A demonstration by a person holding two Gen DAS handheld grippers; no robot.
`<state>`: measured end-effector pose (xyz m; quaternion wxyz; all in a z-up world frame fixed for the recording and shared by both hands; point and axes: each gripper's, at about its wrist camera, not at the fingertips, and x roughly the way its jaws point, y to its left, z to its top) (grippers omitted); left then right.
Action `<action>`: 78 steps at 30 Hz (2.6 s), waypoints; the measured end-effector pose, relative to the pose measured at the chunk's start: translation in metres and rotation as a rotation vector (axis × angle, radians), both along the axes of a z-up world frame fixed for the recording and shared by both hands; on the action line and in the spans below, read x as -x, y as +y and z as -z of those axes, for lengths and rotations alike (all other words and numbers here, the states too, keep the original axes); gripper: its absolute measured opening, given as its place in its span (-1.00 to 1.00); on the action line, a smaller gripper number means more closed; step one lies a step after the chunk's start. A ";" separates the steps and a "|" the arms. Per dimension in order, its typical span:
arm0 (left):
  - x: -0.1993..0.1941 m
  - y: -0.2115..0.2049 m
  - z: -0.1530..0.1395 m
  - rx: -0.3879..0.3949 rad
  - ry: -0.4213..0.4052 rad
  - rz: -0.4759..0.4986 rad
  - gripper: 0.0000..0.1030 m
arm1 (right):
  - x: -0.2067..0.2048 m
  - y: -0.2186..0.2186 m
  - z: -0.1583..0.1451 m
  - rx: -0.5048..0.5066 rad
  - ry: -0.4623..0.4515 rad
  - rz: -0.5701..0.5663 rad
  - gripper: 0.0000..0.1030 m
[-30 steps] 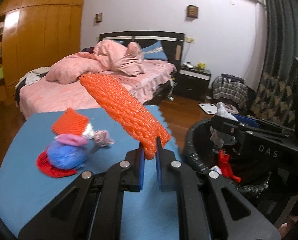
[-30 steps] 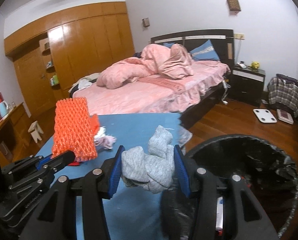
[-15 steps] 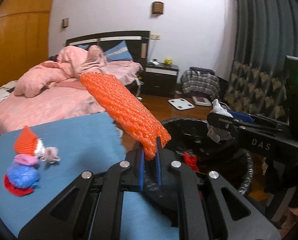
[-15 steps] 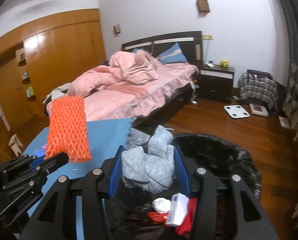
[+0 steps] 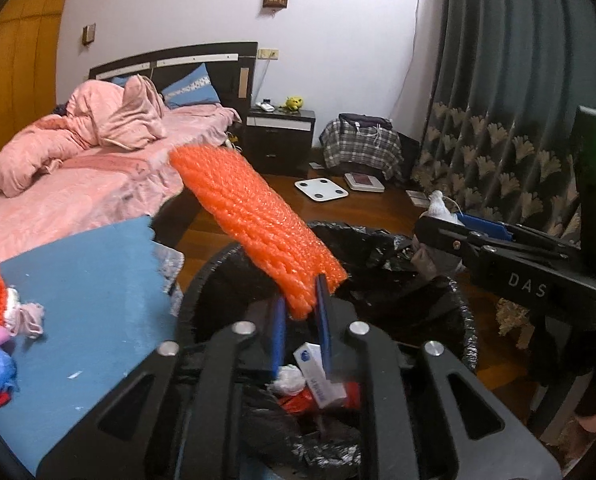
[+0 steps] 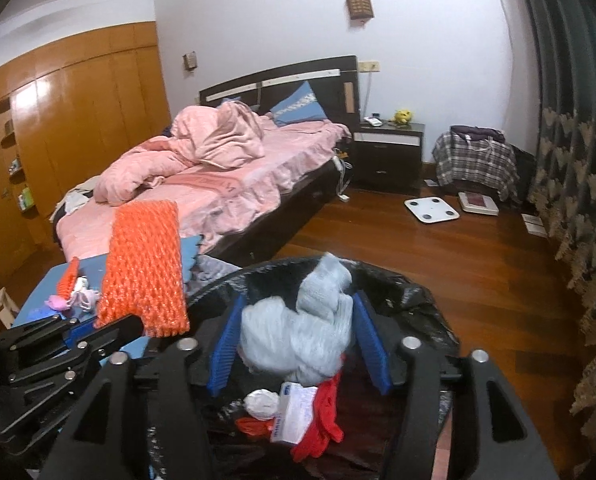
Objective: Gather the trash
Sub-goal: 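Carry the grey sock and orange mesh over the bin and release both, then grasp the red glove with the left tool while the right tool grasps the blue plastic bag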
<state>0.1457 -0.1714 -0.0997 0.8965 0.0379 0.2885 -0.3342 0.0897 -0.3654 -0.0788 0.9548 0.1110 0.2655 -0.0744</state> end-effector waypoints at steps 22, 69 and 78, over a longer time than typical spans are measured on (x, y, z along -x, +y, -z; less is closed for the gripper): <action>-0.002 0.132 -0.007 -0.046 -0.061 -0.353 0.61 | -0.020 0.068 -0.003 -0.022 -0.014 -0.114 0.89; -0.094 0.371 0.085 -0.118 0.290 -0.747 0.07 | -0.127 0.307 0.063 0.017 0.117 -0.514 0.88; -0.093 0.359 0.081 -0.123 0.264 -0.713 -0.82 | -0.129 0.313 0.061 0.023 0.115 -0.526 0.88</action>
